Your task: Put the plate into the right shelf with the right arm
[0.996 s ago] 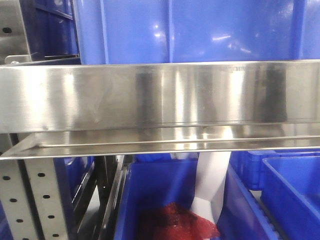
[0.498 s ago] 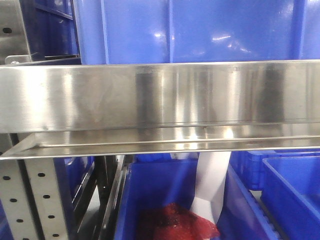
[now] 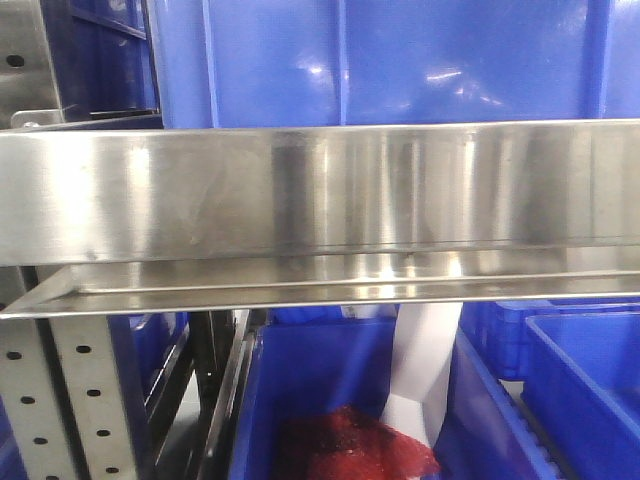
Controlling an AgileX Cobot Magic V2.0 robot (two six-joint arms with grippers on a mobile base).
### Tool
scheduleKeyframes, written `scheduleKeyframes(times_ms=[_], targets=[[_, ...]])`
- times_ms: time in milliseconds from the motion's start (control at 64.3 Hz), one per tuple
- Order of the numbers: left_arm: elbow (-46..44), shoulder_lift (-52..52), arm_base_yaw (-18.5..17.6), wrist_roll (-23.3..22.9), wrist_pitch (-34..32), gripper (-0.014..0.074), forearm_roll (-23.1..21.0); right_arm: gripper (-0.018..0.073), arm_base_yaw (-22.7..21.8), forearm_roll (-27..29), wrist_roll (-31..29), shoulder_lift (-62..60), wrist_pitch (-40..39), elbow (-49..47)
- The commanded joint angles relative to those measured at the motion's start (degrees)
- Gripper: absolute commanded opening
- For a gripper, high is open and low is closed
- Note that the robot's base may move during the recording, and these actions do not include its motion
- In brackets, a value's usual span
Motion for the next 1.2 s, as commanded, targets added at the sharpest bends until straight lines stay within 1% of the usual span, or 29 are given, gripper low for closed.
scheduleKeyframes(times_ms=[0, 202, 311, 373, 420, 467, 544, 622, 716, 793, 887, 980, 1104, 1182], targets=[[0.46, -0.3, 0.08, -0.19, -4.92, -0.0047, -0.23, 0.0056, -0.35, 0.02, -0.49, -0.34, -4.18, -2.01], [0.46, -0.3, 0.08, -0.19, -4.92, -0.0047, -0.23, 0.0056, -0.35, 0.02, -0.49, -0.34, -4.42, -1.86], [0.46, -0.3, 0.08, -0.19, -4.92, -0.0047, -0.23, 0.0056, -0.28, 0.02, -0.49, -1.09, -5.25, 0.67], [0.46, -0.3, 0.08, -0.19, -4.92, -0.0047, -0.23, 0.0056, -0.24, 0.02, -0.49, -2.86, -6.09, 3.87], [0.46, -0.3, 0.08, -0.19, -4.92, -0.0047, -0.23, 0.0056, -0.24, 0.02, -0.49, -4.09, -8.71, 6.87], [0.46, -0.3, 0.08, -0.19, -4.92, -0.0047, -0.23, 0.0056, -0.24, 0.02, -0.49, -6.42, -13.98, 10.42], [0.46, -0.3, 0.08, -0.19, -4.92, -0.0047, -0.23, 0.0056, -0.24, 0.02, -0.49, -10.78, -19.12, 16.75], [0.46, -0.3, 0.08, -0.19, -4.92, -0.0047, -0.23, 0.0056, -0.52, -0.04, -0.44, -16.3, -26.0, 23.52], [0.46, -0.3, 0.08, -0.19, -4.92, -0.0047, -0.23, 0.0056, -1.76, -0.15, 0.22, -22.65, -32.0, 31.37], [0.46, -0.3, 0.08, -0.19, -4.92, -0.0047, -0.23, 0.0056, -3.84, -1.66, 1.76, -27.53, -34.7, 37.1], [0.46, -0.3, 0.08, -0.19, -4.92, -0.0047, -0.23, 0.0056, -6.99, -5.08, 3.16, -32.27, -34.76, 42.35], [0.46, -0.3, 0.08, -0.19, -4.92, -0.0047, -0.23, 0.0056, -10.8, -8.02, 5.25, -35.08, -33.1, 45.11], [0.46, -0.3, 0.08, -0.19, -4.92, -0.0047, -0.23, 0.0056, -15.92, -12.96, 9.21, -37.53, -28.24, 46.22], [0.46, -0.3, 0.08, -0.19, -4.92, -0.0047, -0.23, 0.0056, -17.3, -16.78, 11.81, -38.36, -24.43, 46.22]])
